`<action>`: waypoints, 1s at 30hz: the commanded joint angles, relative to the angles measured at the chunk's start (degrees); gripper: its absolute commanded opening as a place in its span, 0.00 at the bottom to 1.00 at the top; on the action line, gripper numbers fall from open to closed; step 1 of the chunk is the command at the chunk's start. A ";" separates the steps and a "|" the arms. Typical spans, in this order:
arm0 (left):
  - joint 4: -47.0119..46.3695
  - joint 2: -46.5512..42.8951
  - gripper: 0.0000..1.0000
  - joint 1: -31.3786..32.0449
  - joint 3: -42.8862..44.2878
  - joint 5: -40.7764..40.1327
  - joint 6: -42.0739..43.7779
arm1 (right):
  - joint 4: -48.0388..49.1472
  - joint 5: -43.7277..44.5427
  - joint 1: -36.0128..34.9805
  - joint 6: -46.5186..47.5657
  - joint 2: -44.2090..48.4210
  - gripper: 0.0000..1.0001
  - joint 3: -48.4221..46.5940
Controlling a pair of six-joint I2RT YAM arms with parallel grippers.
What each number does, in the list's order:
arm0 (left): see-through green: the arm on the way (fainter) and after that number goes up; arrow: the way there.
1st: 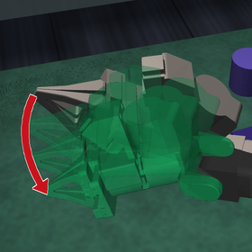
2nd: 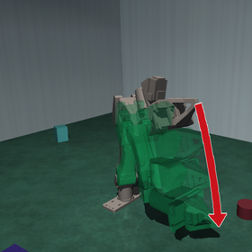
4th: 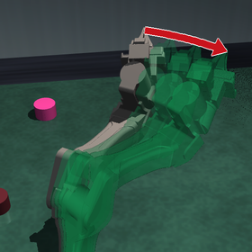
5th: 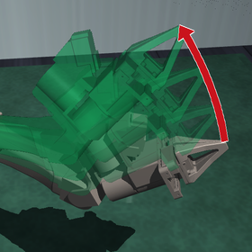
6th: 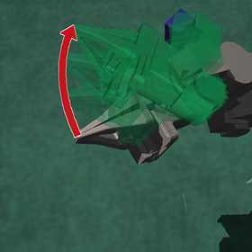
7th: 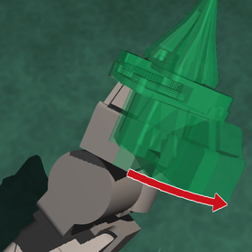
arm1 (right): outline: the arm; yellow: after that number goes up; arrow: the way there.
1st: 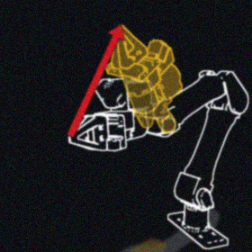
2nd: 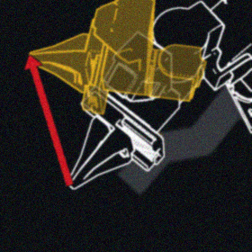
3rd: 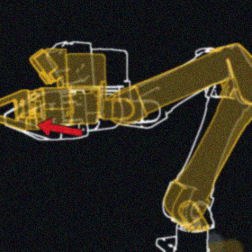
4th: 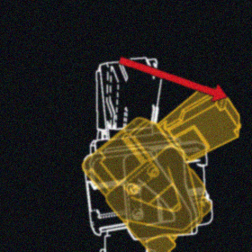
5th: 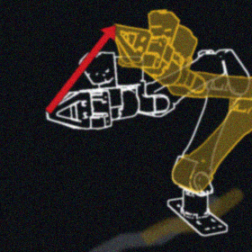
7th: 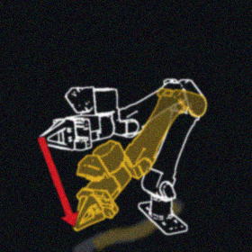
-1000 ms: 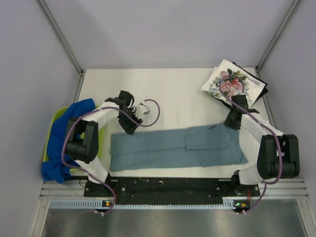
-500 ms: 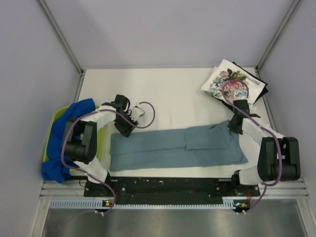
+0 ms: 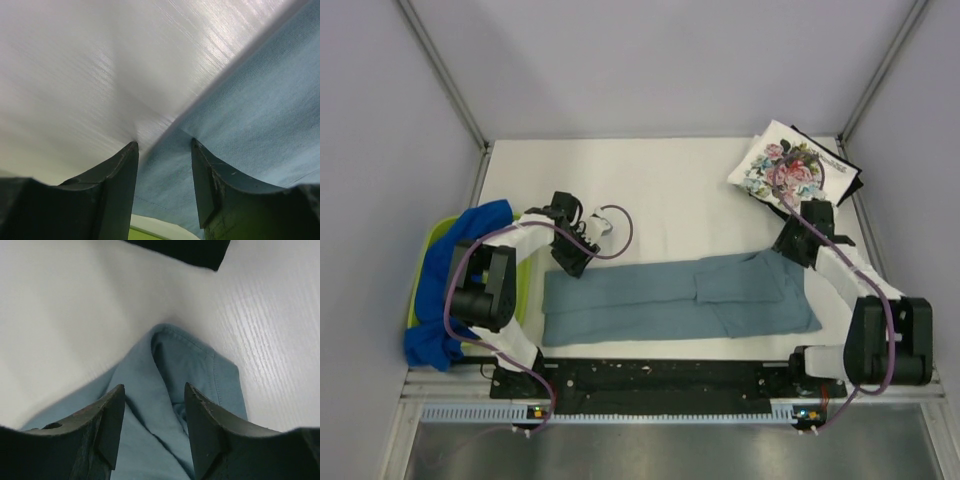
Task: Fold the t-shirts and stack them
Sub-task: Fold the other side of the tshirt into a rectangle
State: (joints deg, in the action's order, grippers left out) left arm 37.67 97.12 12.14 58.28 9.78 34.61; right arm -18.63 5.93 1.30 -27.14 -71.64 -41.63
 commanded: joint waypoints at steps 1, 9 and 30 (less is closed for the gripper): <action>-4.01 2.46 0.51 -0.80 -2.82 -1.96 0.63 | -3.94 -2.07 0.37 0.50 -8.33 0.50 -3.01; -4.27 2.19 0.51 -0.80 -3.35 -1.96 0.99 | -2.81 -0.93 0.28 -1.43 -8.70 0.14 -1.18; -3.75 3.43 0.51 -0.89 -2.82 -4.42 1.95 | -5.44 6.11 5.55 -6.88 -8.26 0.26 1.82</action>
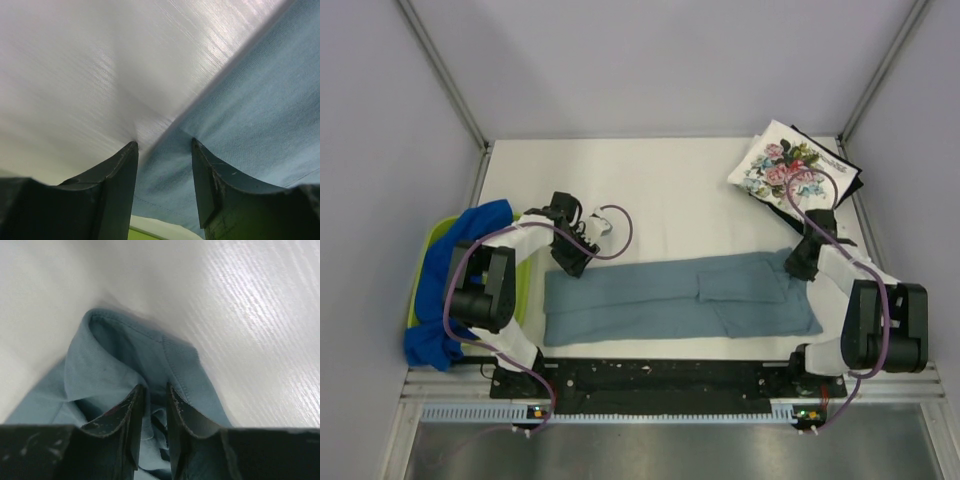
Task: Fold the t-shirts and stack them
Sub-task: Fold the other side of the tshirt into a rectangle
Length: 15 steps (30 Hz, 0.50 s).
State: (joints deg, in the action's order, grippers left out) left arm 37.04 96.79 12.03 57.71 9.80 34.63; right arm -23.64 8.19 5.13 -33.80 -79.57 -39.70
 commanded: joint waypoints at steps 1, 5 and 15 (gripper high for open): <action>-2.68 3.23 0.51 -0.78 -1.99 -4.09 1.76 | -0.88 4.03 1.73 0.31 -0.06 0.30 -0.89; 0.74 -0.80 0.53 -0.78 0.20 -0.50 1.58 | -2.37 5.44 1.64 2.42 3.62 0.41 -3.62; 7.35 -5.56 0.56 -0.96 7.32 0.05 0.52 | -3.70 5.98 -4.77 7.44 7.25 0.33 -8.11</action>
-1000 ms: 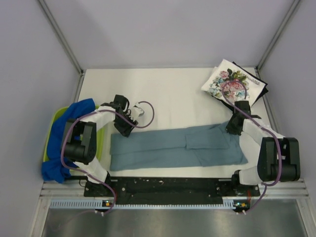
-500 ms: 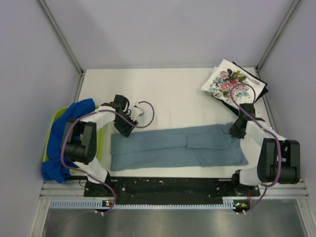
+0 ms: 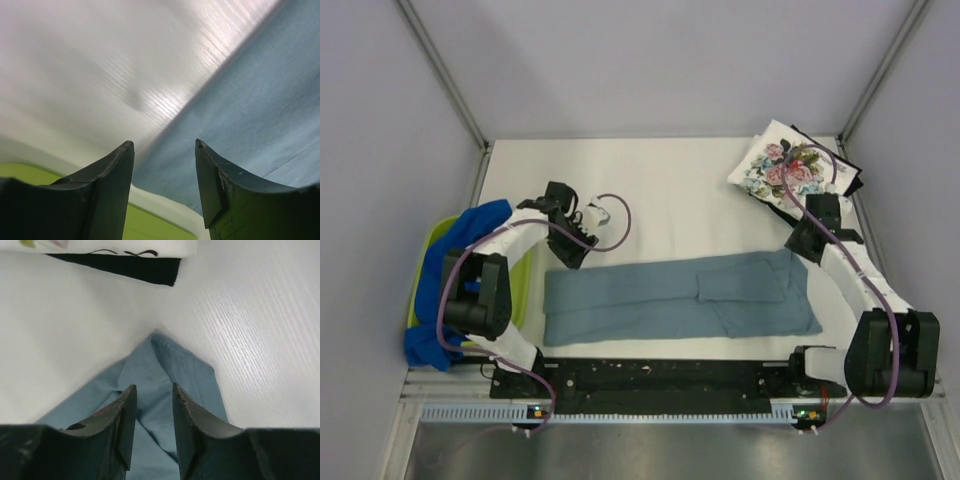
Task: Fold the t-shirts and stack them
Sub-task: Fold the other side of the tshirt into a rectangle, then rotate the tshirt 90 degrees
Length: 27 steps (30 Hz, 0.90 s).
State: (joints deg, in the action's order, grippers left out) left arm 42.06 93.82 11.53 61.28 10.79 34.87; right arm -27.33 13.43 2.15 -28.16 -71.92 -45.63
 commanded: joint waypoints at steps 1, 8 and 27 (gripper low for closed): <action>2.32 -2.68 0.56 -0.54 3.68 -1.55 0.54 | 0.17 -0.41 -1.80 1.53 -1.63 0.26 -2.10; -1.45 -0.75 0.45 -1.51 -3.08 -7.96 2.13 | 1.49 -3.41 -1.80 1.27 -15.25 0.00 -3.94; 4.33 -15.58 0.43 -1.51 -26.38 -17.39 7.49 | -6.41 -13.25 -17.71 -0.30 -51.54 0.00 -43.47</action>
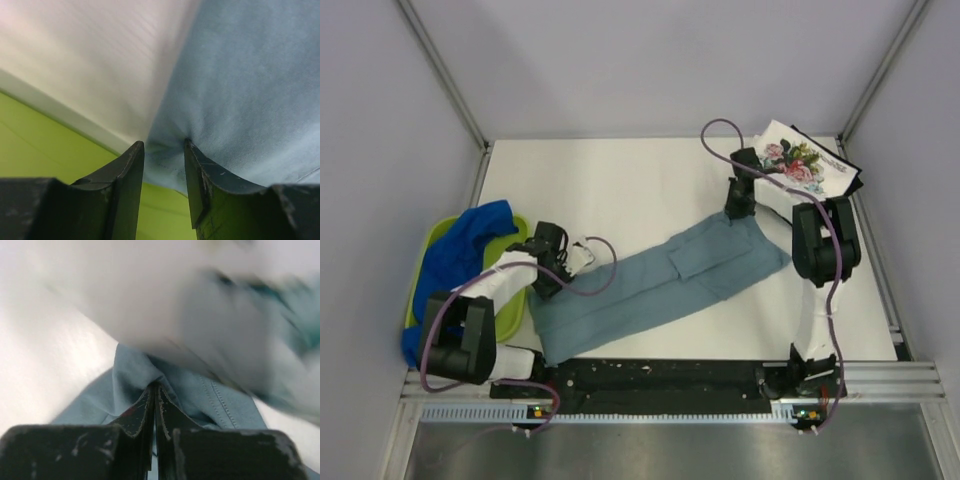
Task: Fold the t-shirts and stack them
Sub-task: Rotate the tshirt 90 degrees
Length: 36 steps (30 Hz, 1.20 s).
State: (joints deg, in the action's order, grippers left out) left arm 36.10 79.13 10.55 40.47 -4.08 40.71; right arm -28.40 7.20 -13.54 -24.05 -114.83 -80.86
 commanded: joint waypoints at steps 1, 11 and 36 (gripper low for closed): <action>12.14 -2.04 0.43 -0.44 -6.01 -1.30 2.09 | -6.39 -8.77 -2.45 -5.03 -10.66 0.00 -11.92; 21.38 -11.80 0.47 -0.44 -7.16 5.84 5.43 | -11.94 -14.40 -6.94 -10.66 -30.10 0.00 -44.54; 18.40 -9.88 0.58 -0.53 1.63 10.84 1.65 | -5.53 3.79 -3.07 -6.70 5.84 0.51 -2.21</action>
State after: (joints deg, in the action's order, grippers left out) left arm 57.36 68.38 10.22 41.43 6.37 43.16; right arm -36.32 9.17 -18.28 -29.10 -107.37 -87.74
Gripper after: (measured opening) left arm 0.580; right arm 0.506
